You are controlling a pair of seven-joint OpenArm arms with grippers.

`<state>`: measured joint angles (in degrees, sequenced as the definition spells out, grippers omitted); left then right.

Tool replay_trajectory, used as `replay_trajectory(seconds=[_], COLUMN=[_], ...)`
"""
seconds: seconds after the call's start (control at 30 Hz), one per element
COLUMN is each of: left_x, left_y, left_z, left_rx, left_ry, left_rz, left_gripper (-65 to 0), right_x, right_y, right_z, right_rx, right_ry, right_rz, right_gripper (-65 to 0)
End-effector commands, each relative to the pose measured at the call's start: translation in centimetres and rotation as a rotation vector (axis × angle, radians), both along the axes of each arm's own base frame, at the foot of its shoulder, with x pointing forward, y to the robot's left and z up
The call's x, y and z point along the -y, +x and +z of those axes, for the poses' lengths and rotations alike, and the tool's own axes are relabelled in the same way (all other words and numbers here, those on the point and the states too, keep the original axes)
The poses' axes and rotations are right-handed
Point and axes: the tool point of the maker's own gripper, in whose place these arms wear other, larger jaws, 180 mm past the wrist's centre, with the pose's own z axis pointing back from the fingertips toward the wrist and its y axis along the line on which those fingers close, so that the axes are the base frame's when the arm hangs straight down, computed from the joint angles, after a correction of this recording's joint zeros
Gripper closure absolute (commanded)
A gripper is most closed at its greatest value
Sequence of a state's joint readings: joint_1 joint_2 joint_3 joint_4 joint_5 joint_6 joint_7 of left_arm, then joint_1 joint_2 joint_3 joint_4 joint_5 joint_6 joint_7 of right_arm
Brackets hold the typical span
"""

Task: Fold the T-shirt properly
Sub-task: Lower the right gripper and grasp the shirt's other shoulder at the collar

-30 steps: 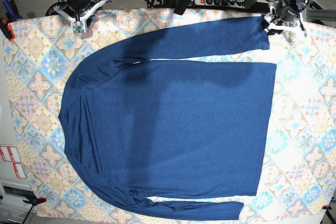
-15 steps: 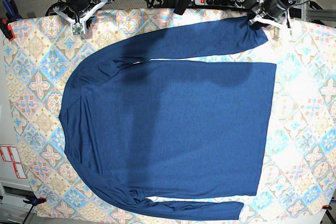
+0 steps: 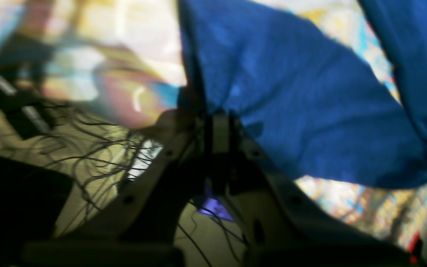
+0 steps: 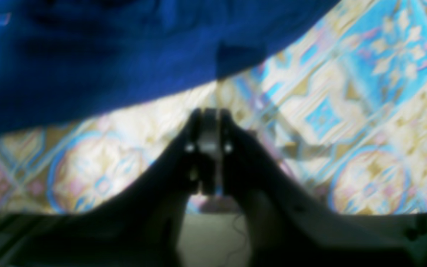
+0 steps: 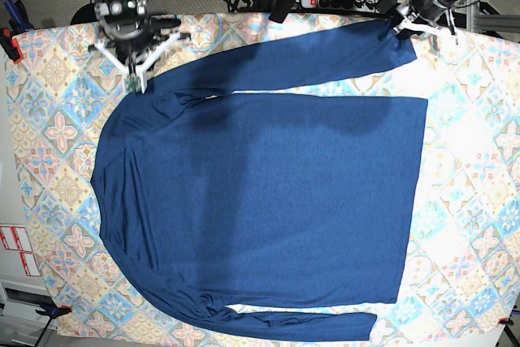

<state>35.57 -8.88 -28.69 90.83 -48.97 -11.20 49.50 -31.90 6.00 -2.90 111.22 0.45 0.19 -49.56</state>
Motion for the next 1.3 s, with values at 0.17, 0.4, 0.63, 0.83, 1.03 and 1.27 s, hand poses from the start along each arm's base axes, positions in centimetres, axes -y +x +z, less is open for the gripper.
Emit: replay_trajectory(seconds=[0.17,0.4,0.63,0.83,1.03,1.27], left_x=[-0.5,-0.5,-0.5,-0.5,-0.5,-0.5], left_y=[0.1,0.2,0.2,0.2,0.2,0.2], left_z=[0.5,0.5,0.5,0.5,0.4,0.4], left_rx=[0.015,0.017,0.017,0.017,0.015,0.015], left_ry=[0.012,0.012,0.012,0.010,0.010,0.010], left_rz=[0.003,0.003,0.003,0.001,0.001,0.001], left_gripper=[0.0,0.0,0.0,0.0,0.0,0.0], right_x=[0.2,2.0,4.9,4.9,5.0,4.8], right_y=[3.7,6.6,5.7,6.5,7.4,7.9], right_z=[1.9,1.9,-1.2,-2.1,-3.5,-4.6], right_rx=[0.087,0.144,0.100,0.086,0.059,0.033], right_ry=[0.016,0.360,0.562,0.579,0.602,0.620], right_rz=[-0.013,-0.257,-0.491,-0.509,-0.538,-0.557], right_gripper=[-23.3,-26.3,-26.3,-26.3,-26.3,-25.9])
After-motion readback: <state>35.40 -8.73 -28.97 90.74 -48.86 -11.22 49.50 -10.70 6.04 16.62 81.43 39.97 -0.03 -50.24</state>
